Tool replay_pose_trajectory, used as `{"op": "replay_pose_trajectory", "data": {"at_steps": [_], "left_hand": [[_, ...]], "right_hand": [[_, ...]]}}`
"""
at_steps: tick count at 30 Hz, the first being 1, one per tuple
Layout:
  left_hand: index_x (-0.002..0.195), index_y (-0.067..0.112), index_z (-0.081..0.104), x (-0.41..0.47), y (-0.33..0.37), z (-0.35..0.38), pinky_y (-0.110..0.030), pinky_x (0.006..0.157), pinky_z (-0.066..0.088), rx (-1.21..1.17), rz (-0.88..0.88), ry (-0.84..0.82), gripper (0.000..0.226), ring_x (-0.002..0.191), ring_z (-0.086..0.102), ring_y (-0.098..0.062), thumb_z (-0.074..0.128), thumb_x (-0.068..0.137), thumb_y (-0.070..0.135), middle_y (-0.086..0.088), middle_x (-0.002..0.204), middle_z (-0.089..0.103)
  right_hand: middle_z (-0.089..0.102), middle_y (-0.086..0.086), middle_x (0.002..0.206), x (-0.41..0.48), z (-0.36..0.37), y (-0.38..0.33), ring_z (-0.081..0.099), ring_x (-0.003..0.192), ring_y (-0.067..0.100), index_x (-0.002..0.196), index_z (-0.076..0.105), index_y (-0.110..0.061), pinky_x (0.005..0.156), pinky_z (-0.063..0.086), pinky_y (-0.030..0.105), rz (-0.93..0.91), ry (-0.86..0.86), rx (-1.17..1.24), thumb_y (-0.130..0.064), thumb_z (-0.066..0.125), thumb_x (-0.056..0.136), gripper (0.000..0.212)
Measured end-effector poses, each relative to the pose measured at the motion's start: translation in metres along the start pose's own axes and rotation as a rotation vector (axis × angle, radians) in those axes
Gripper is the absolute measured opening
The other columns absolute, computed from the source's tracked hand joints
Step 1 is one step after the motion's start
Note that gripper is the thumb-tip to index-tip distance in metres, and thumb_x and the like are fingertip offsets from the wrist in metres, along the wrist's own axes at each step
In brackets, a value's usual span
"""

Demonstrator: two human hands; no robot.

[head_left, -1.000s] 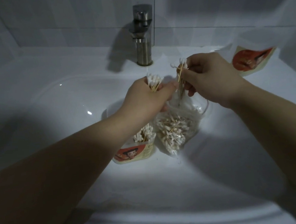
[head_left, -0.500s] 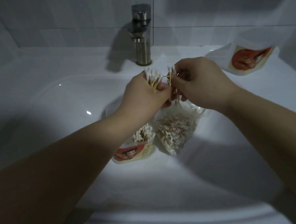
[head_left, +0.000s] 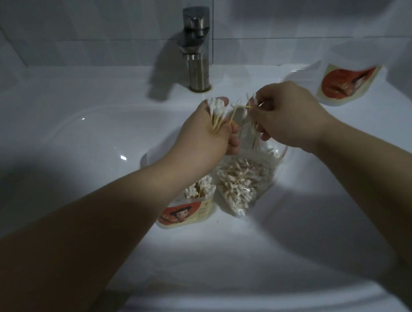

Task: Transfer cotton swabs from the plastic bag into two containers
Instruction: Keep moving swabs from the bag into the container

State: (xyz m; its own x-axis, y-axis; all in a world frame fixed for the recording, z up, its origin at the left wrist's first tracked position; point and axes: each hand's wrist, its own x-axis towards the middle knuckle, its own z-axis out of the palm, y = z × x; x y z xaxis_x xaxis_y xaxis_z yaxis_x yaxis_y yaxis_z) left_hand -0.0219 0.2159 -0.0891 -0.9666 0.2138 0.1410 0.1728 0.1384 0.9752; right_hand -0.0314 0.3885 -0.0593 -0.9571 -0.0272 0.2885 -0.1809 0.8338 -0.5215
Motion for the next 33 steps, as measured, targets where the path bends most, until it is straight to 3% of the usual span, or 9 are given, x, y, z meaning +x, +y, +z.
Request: {"op": "replay_pose_trajectory", "data": {"at_steps": [2, 8, 11, 13, 15, 20, 28, 31, 33], "left_hand": [[0.102, 0.034, 0.057, 0.001, -0.001, 0.0, -0.039, 0.07, 0.061, 0.115, 0.01, -0.008, 0.028, 0.065, 0.062, -0.013, 0.049, 0.098, 0.008, 0.003, 0.086, 0.063], [0.077, 0.033, 0.051, -0.002, 0.003, -0.001, -0.04, 0.063, 0.044, 0.148, -0.078, 0.037, 0.002, 0.058, 0.051, -0.017, 0.051, 0.076, 0.031, 0.003, 0.073, 0.058], [0.055, 0.042, 0.058, -0.001, 0.003, -0.004, -0.024, 0.054, 0.044, 0.257, 0.009, 0.046, 0.034, 0.044, 0.052, -0.002, 0.063, 0.088, 0.051, 0.016, 0.048, 0.051], [0.05, 0.036, 0.058, -0.001, 0.001, -0.005, -0.018, 0.05, 0.042, 0.295, 0.057, 0.081, 0.047, 0.043, 0.052, 0.001, 0.066, 0.093, 0.05, 0.018, 0.044, 0.051], [0.058, 0.028, 0.062, 0.001, -0.003, -0.008, -0.019, 0.052, 0.044, 0.322, 0.063, 0.102, 0.04, 0.048, 0.057, 0.0, 0.07, 0.092, 0.047, 0.014, 0.054, 0.061], [0.089, 0.017, 0.078, 0.0, -0.008, -0.003, -0.048, 0.078, 0.06, 0.296, 0.0, 0.081, 0.013, 0.08, 0.07, -0.017, 0.076, 0.088, 0.03, 0.003, 0.083, 0.074], [0.081, 0.019, 0.076, 0.001, -0.011, -0.004, -0.051, 0.076, 0.061, 0.236, -0.018, 0.161, 0.008, 0.08, 0.073, -0.021, 0.078, 0.085, 0.026, 0.001, 0.076, 0.074], [0.059, 0.029, 0.065, 0.002, -0.007, -0.008, -0.046, 0.074, 0.062, 0.107, -0.024, 0.205, 0.029, 0.084, 0.076, -0.025, 0.08, 0.083, 0.022, -0.003, 0.078, 0.076], [0.061, 0.028, 0.062, 0.006, -0.004, -0.011, -0.037, 0.068, 0.059, -0.008, -0.021, 0.255, 0.034, 0.082, 0.077, -0.021, 0.076, 0.088, 0.014, -0.005, 0.084, 0.078]], "right_hand": [[0.071, -0.001, 0.059, 0.001, 0.0, 0.002, 0.068, 0.051, 0.008, 0.077, 0.064, -0.019, 0.065, 0.054, 0.025, 0.027, -0.015, 0.018, -0.022, 0.055, 0.097, 0.022], [0.071, -0.001, 0.059, 0.003, 0.0, 0.006, 0.07, 0.05, 0.01, 0.076, 0.065, -0.018, 0.061, 0.05, 0.025, 0.076, -0.026, 0.085, -0.02, 0.056, 0.097, 0.022], [0.071, -0.003, 0.06, 0.003, 0.0, 0.005, 0.07, 0.051, 0.012, 0.077, 0.066, -0.018, 0.063, 0.059, 0.034, 0.083, -0.039, 0.148, -0.021, 0.059, 0.095, 0.02], [0.072, -0.002, 0.06, 0.002, 0.0, 0.005, 0.071, 0.052, 0.012, 0.077, 0.067, -0.018, 0.066, 0.062, 0.04, 0.076, -0.063, 0.147, -0.021, 0.06, 0.095, 0.02], [0.072, 0.0, 0.061, 0.001, 0.002, 0.004, 0.071, 0.053, 0.014, 0.078, 0.067, -0.018, 0.069, 0.063, 0.045, 0.081, -0.084, 0.177, -0.02, 0.06, 0.095, 0.019], [0.071, 0.003, 0.061, -0.001, 0.003, 0.0, 0.072, 0.056, 0.02, 0.074, 0.067, -0.017, 0.064, 0.062, 0.041, 0.053, -0.129, 0.22, -0.017, 0.061, 0.094, 0.021], [0.07, 0.01, 0.066, -0.006, 0.006, -0.01, 0.072, 0.06, 0.027, 0.081, 0.068, -0.011, 0.072, 0.06, 0.052, -0.039, -0.226, 0.305, -0.02, 0.062, 0.099, 0.021], [0.07, 0.007, 0.064, -0.004, 0.004, -0.008, 0.071, 0.059, 0.027, 0.077, 0.068, -0.015, 0.072, 0.06, 0.055, -0.031, -0.188, 0.341, -0.019, 0.062, 0.098, 0.022], [0.07, 0.005, 0.064, -0.002, 0.003, -0.005, 0.071, 0.059, 0.024, 0.078, 0.068, -0.014, 0.072, 0.061, 0.051, -0.028, -0.165, 0.34, -0.021, 0.062, 0.099, 0.022]]}}
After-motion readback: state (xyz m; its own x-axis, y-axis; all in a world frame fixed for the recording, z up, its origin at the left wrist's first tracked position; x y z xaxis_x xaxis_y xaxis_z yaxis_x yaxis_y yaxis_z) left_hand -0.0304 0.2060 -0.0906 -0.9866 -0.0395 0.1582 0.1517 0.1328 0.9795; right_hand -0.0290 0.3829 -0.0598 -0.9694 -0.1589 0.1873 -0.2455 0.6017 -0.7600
